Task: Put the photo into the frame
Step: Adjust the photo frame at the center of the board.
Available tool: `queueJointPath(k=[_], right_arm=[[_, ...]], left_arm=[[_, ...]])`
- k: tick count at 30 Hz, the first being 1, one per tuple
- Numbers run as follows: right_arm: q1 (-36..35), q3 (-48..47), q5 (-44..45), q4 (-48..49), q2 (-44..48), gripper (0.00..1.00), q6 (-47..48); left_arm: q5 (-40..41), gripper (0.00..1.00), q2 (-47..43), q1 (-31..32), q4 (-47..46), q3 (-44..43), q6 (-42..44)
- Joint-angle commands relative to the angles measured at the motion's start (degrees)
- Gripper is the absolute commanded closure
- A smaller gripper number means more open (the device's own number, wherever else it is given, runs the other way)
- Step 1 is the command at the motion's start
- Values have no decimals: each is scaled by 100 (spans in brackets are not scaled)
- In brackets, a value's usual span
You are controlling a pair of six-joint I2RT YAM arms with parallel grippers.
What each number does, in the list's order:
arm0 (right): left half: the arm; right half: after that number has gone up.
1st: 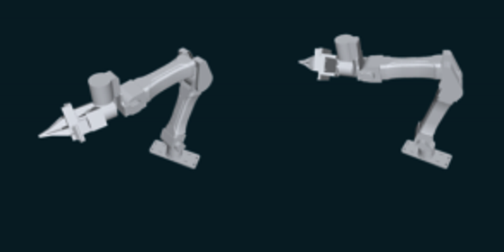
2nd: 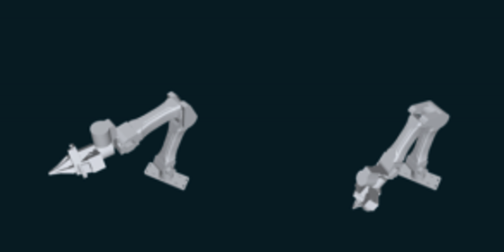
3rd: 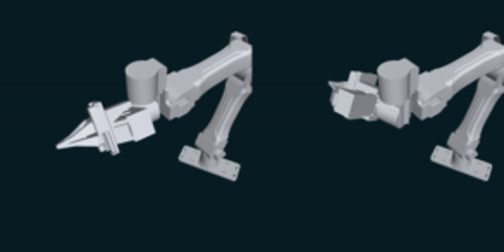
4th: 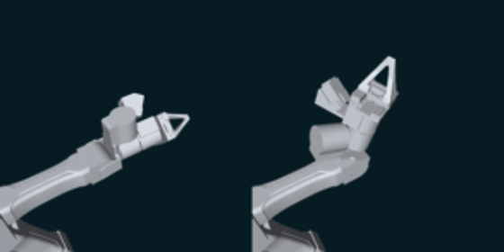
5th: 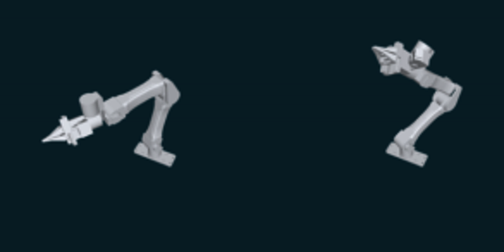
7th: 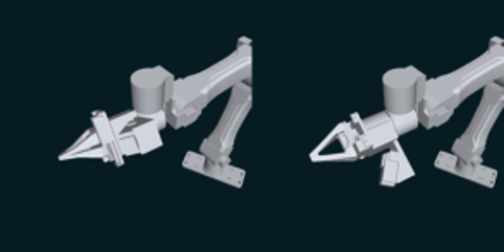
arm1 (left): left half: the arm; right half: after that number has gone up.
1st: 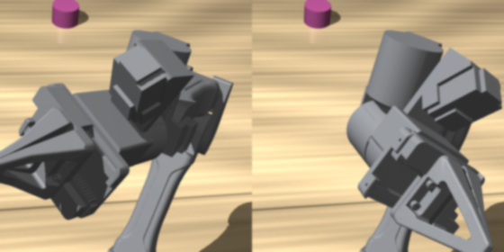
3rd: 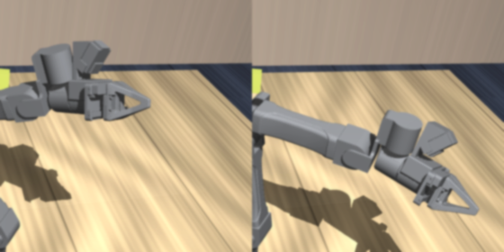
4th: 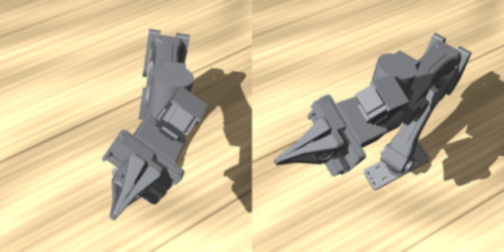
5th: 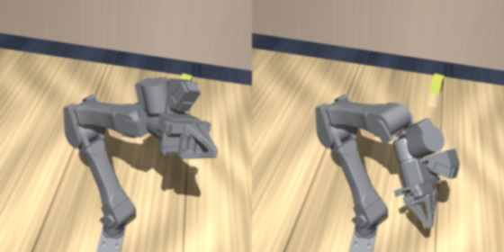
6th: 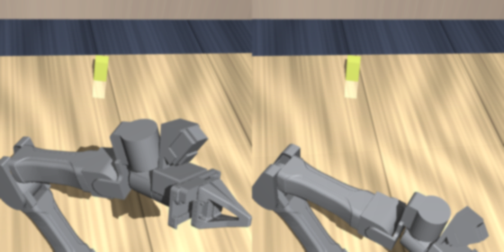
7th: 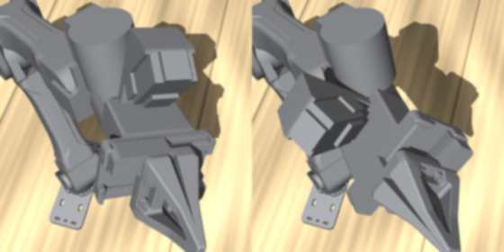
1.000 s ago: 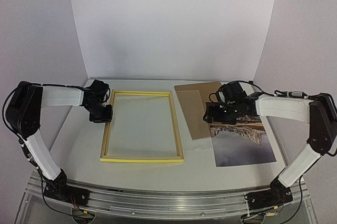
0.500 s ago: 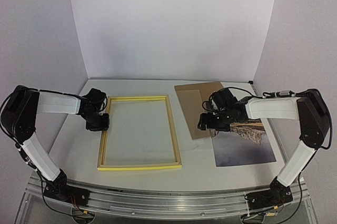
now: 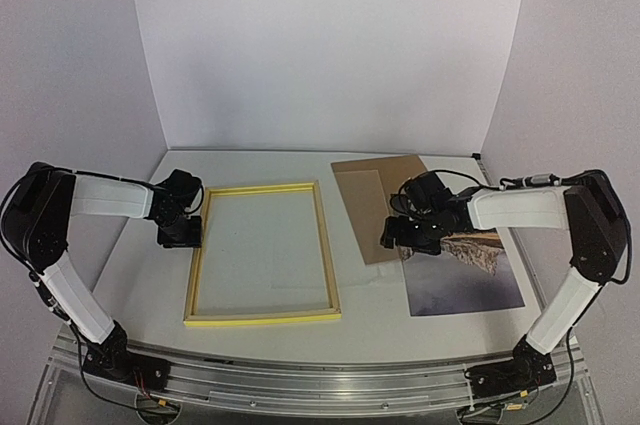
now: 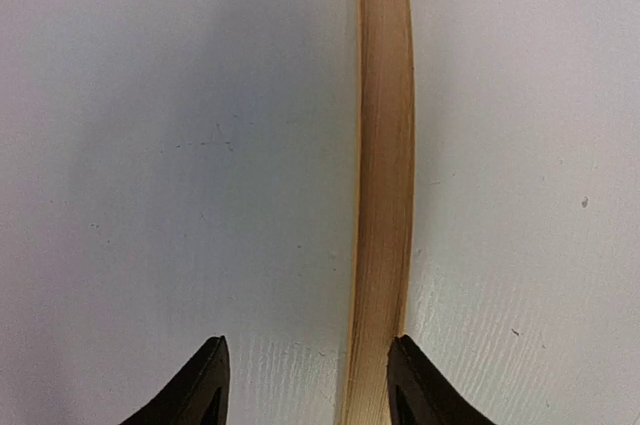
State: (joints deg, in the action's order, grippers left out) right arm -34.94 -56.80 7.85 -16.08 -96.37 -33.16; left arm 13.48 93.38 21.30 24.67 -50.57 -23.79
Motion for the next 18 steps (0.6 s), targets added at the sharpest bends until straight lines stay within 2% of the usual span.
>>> queueJointPath(k=[1,5,6,8,13,18], right_arm=[[-26,147,154,36,276,9,-229],[-29,190,139,39,241,9,-315],[-25,174,132,36,218,9,-318],[-29,142,70,35,136,9,-328],[-21,23,-103,52,-110,9,-425],[7,-200,-572,108,-450,8,-461]], left_arm=[[425,36,-104,-11,286,-410,-87],[-111,5,-264,-7,238,-624,-158],[-280,2,-335,-4,223,-697,-185],[-809,0,-465,-3,128,-807,-247],[-3163,0,-653,7,-1032,-576,-451],[-4401,0,-89,94,-2054,-386,-829]])
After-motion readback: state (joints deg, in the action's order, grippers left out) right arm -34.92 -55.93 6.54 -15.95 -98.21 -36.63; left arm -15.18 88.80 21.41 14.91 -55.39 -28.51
